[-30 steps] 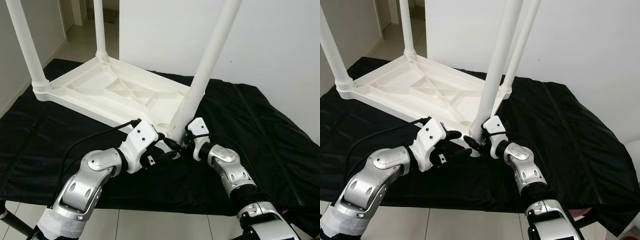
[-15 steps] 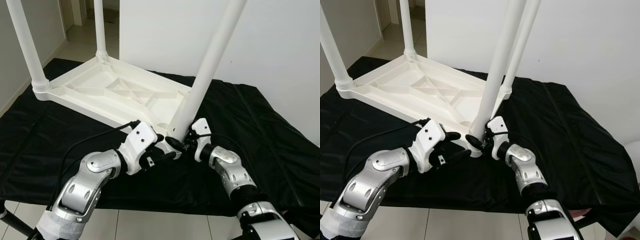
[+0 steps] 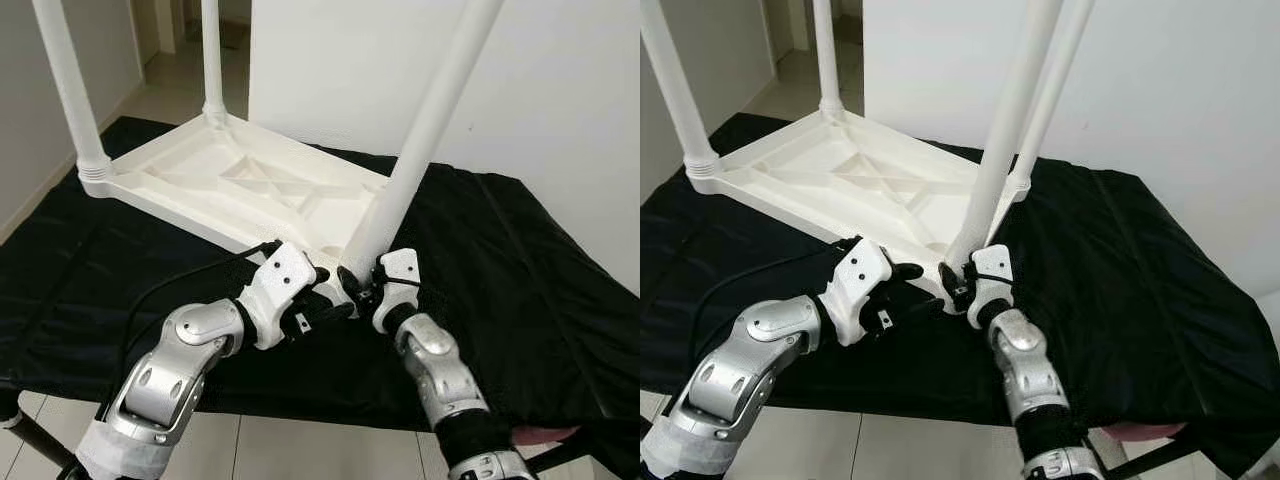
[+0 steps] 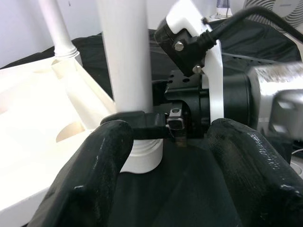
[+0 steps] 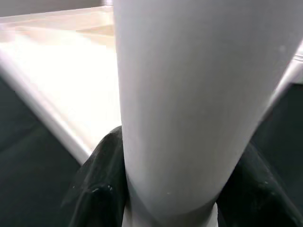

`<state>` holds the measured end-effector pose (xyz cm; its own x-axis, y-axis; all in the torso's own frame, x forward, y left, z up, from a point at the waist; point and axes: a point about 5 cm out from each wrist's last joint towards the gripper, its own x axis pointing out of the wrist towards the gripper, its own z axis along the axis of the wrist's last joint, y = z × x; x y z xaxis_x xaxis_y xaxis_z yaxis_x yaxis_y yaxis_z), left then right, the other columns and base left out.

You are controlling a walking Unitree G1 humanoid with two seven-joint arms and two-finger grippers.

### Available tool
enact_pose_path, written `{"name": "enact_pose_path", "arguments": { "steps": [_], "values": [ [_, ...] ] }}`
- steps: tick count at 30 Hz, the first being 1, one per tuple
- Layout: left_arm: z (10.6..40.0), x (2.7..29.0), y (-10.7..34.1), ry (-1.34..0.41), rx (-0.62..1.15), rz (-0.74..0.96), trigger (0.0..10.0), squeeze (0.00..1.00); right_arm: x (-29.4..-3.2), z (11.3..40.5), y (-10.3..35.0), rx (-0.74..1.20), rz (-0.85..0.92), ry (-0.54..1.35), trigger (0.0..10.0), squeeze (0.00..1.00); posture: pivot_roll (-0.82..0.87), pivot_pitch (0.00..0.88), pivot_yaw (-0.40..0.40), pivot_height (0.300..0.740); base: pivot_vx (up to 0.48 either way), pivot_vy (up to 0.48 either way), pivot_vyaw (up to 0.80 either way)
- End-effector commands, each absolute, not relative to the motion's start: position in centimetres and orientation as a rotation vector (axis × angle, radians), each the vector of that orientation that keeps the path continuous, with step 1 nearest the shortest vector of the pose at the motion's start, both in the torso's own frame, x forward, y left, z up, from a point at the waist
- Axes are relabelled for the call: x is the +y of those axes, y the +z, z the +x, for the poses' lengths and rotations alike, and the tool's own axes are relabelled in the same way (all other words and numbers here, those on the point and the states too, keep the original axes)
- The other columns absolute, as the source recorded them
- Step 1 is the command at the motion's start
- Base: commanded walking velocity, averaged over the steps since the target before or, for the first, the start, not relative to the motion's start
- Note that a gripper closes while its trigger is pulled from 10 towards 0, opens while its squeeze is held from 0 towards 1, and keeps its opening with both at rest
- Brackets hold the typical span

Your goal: Building children table

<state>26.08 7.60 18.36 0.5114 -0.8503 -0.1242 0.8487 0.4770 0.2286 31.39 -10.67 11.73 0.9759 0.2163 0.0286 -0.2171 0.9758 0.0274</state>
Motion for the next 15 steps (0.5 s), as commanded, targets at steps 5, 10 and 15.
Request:
{"name": "enact_pose_path", "arguments": {
  "steps": [5, 10, 15],
  "values": [
    [26.6, 7.4, 18.3, -0.981, -0.015, 0.281, 10.0, 0.0, -12.8, 30.4, 10.3, 0.044, 0.021, -0.033, 10.0, 0.0, 0.0, 0.0, -0.11, 0.74, 0.0, 0.0, 0.0],
    [27.0, 7.3, 18.3, -0.976, -0.021, 0.276, 10.0, 0.0, -11.3, 29.3, 10.5, 0.043, 0.051, -0.059, 10.0, 0.0, -0.02, 0.0, -0.092, 0.74, 0.0, 0.0, 0.0],
    [27.0, 7.0, 18.4, -0.975, -0.031, 0.265, 10.0, 0.0, -11.3, 28.8, 11.2, 0.009, 0.079, -0.036, 10.0, 1.0, -0.02, 0.0, -0.09, 0.74, 0.0, 0.0, 0.0]
  ]
}}
